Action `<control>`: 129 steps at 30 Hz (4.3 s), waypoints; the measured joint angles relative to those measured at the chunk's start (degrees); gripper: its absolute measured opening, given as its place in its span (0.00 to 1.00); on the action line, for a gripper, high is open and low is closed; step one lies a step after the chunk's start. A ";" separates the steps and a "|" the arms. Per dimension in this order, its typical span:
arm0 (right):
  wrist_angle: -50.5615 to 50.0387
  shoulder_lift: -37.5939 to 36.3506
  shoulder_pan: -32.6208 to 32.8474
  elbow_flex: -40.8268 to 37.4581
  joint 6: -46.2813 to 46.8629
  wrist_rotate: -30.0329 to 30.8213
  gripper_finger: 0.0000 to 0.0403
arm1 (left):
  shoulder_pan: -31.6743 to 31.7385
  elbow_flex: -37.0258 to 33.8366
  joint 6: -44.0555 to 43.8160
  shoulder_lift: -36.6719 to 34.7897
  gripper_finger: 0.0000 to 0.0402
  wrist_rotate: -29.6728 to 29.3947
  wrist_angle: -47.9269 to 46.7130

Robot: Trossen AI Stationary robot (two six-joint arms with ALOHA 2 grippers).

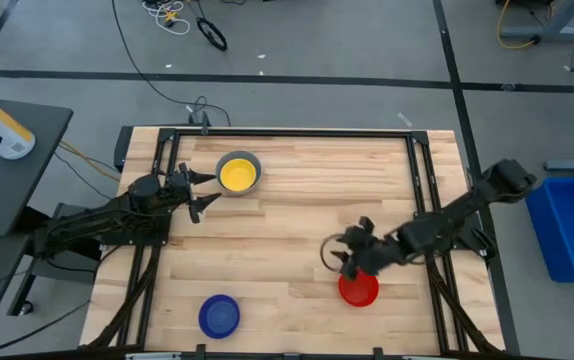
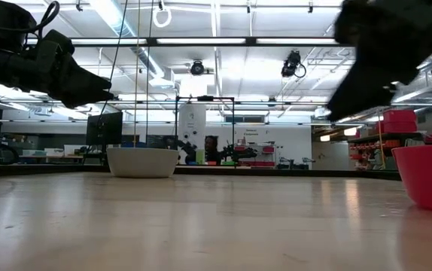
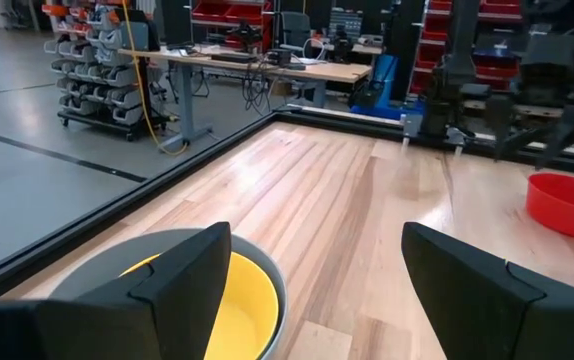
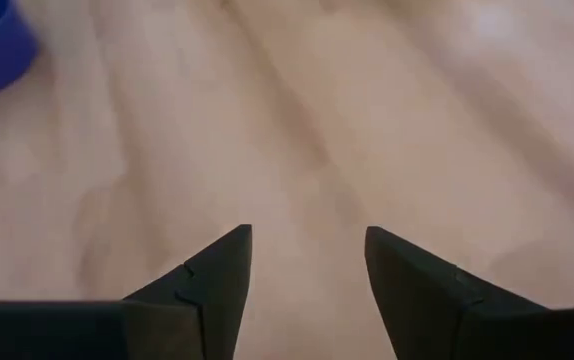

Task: Nest bowls inside each other
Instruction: Stack the red bowl on the yellow bowl

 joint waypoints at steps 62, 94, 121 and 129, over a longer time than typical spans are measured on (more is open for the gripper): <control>-15.09 2.90 9.62 0.00 16.17 -15.06 0.19 | 0.00 -0.04 -0.87 0.01 0.76 0.48 0.39; 41.67 4.03 -20.37 -4.33 -41.19 -3.03 0.00 | 0.02 -0.04 -0.03 0.02 0.76 0.50 -0.15; 52.70 45.22 -48.36 37.25 -39.70 -40.09 0.00 | 0.01 -0.04 1.64 5.53 0.76 0.50 -0.20; 43.29 46.46 -49.67 42.33 -37.67 -39.13 0.00 | 0.02 -0.04 1.55 5.53 0.76 0.50 -0.20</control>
